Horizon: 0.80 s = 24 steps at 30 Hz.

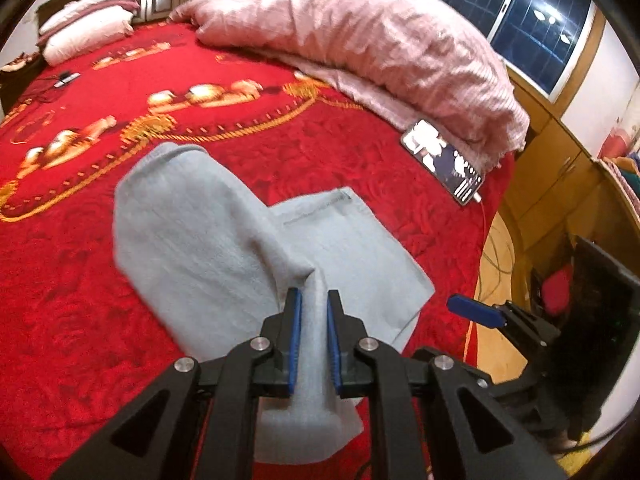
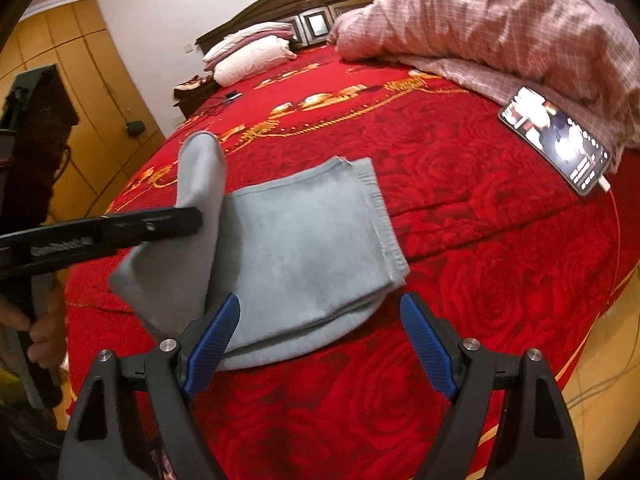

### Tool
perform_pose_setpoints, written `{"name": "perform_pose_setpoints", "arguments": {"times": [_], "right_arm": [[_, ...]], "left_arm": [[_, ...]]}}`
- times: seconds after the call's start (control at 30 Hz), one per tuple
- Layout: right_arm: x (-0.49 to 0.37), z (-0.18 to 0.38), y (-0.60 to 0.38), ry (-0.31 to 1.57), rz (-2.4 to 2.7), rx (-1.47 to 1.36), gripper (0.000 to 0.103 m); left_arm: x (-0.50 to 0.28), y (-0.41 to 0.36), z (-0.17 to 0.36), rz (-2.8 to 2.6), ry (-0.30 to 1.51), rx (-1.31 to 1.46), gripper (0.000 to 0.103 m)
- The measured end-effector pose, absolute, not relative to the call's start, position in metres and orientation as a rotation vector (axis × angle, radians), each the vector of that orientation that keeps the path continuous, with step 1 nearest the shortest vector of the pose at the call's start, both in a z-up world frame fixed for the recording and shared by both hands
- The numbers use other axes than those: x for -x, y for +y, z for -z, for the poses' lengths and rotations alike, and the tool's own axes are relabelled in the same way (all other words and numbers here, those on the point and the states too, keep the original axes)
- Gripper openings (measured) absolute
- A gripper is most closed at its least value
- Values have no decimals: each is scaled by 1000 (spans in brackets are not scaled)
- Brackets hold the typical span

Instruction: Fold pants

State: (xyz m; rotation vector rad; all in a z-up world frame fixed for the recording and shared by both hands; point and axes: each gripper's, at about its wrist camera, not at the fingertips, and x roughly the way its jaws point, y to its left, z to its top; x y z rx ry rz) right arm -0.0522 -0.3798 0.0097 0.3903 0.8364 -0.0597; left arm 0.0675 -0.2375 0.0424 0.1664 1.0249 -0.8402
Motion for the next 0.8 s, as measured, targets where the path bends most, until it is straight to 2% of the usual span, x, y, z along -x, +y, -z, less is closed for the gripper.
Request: {"name": "perform_pose_setpoints", "arguments": {"times": [0.13, 0.5, 0.8], "right_arm": [[50, -2, -385, 857, 70, -413, 85], [46, 8, -389, 887, 78, -436, 85], [52, -9, -385, 853, 75, -419, 85]], "left_arm": [[-75, -256, -22, 871, 1096, -161, 18], [-71, -245, -32, 872, 1082, -116, 51], [-69, -191, -51, 751, 1012, -22, 60]]}}
